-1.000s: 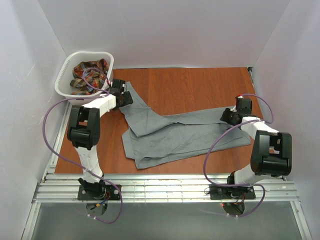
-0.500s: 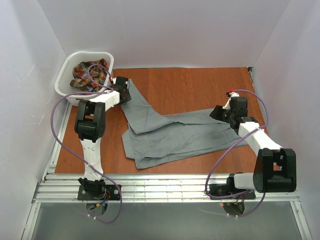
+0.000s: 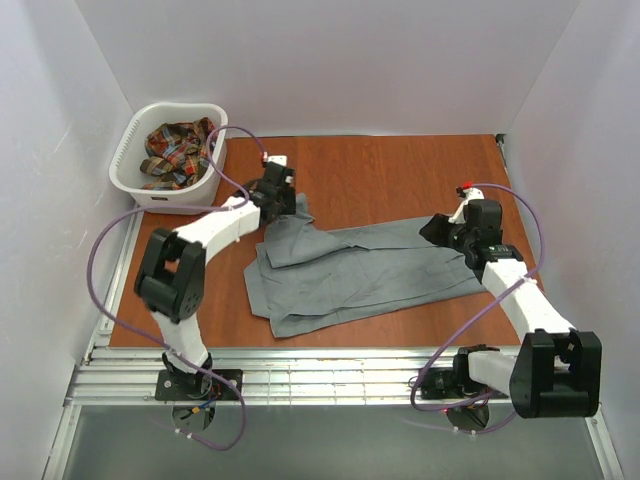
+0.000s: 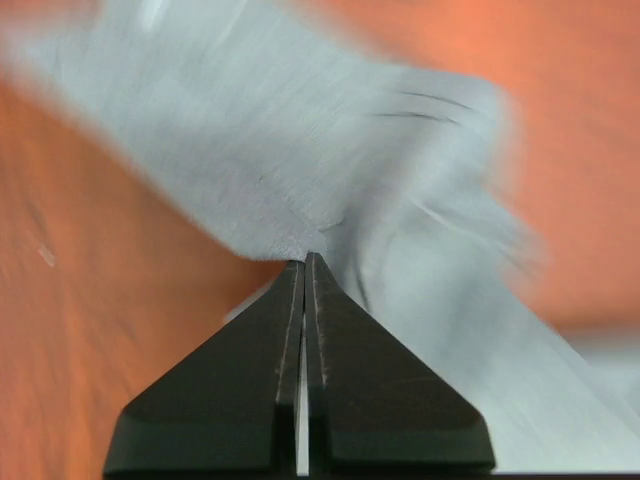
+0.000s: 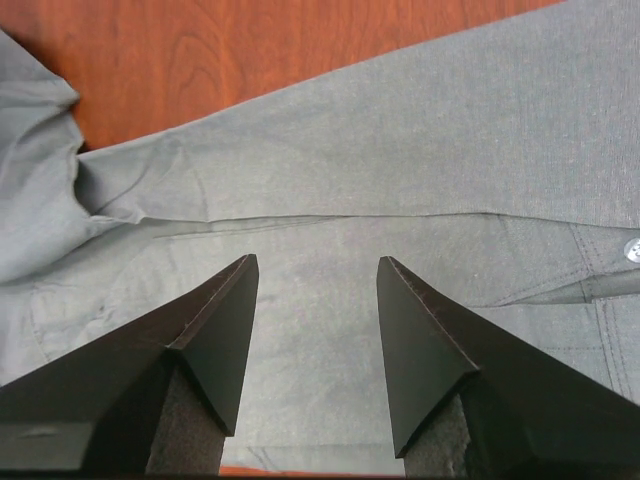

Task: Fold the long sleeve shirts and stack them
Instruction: Fold the shirt

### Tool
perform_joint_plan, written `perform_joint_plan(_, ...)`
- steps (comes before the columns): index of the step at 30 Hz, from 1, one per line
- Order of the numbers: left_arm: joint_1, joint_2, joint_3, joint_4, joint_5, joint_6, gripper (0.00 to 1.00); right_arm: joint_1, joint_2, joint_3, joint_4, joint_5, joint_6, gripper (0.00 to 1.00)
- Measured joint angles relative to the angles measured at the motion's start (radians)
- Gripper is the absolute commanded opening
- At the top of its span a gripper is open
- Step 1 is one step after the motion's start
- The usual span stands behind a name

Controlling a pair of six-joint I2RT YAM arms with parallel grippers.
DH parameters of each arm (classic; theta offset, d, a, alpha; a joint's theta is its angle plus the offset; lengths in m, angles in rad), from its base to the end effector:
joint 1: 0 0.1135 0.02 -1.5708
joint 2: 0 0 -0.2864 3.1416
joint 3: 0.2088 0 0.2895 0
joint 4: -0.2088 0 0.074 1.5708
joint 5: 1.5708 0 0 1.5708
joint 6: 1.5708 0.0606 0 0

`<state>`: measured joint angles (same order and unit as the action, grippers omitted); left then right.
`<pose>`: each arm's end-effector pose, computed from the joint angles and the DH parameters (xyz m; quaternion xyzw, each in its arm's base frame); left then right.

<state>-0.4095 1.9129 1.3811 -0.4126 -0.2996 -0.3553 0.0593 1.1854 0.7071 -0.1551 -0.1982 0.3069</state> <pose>0.4364 -0.1699 0.1846 -0.0205 0.9416 0.0180 0.3356 0.2977 0.0296 0.2228 0.0653 0.8865 0.1686 0.4259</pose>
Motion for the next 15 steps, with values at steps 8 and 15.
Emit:
perform_joint_plan(8,-0.416,-0.481,-0.311,0.026,0.017,-0.037,0.22,0.006,-0.137,-0.045,-0.048,-0.042,-0.002,0.46)
perform_joint_plan(15,-0.718,-0.563,-0.496,-0.011,0.105,-0.113,0.43,0.071,-0.196,-0.076,-0.106,-0.060,-0.015,0.50)
